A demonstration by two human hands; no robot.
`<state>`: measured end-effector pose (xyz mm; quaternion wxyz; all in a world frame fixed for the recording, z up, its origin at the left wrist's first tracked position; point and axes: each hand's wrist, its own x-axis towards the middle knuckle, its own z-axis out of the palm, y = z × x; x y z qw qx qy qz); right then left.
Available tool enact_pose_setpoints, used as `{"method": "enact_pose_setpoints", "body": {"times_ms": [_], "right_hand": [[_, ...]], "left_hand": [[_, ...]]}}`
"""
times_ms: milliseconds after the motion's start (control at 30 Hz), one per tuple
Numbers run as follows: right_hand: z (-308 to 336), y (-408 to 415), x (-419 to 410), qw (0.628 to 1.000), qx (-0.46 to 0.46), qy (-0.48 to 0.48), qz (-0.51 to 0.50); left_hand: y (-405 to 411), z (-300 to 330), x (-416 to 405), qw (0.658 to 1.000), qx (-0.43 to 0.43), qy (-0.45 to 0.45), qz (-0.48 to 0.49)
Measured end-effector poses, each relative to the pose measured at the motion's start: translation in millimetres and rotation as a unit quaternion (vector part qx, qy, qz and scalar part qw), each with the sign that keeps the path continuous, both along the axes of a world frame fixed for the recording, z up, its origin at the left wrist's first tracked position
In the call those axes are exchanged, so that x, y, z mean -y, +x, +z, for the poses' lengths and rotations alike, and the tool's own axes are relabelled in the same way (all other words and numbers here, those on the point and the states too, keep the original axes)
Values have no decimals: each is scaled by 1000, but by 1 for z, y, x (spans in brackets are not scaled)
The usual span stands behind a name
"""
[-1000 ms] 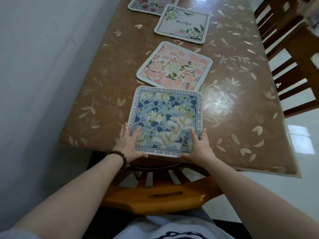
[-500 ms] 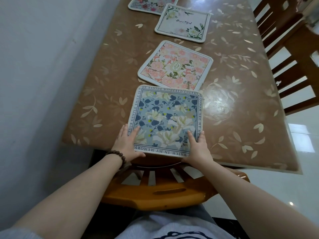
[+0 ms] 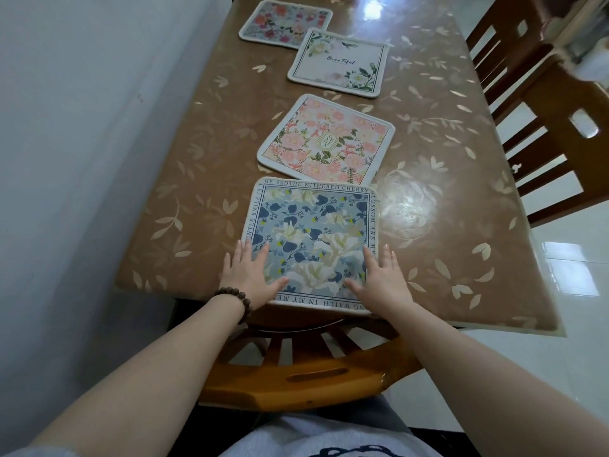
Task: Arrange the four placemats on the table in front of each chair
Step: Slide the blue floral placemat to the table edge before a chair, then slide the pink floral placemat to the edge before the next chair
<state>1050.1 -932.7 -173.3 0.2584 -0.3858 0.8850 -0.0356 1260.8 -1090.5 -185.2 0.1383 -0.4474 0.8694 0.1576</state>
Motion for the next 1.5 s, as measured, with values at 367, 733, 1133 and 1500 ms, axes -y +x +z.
{"method": "enact_pose_setpoints", "body": {"times_ms": [367, 733, 1133, 1500], "right_hand": [[46, -100, -29, 993, -97, -36, -51], [39, -242, -94, 991, -105, -64, -49], [51, -433, -175, 982, -81, -134, 101], [84, -519, -130, 958, -75, -184, 205]], "left_hand": [[-119, 38, -14, 995, -66, -50, -53], [-278, 39, -88, 991, -67, -82, -79], [-442, 31, -215, 993, -50, -95, 52], [-512, 48, -202, 977, -69, -134, 151]]}}
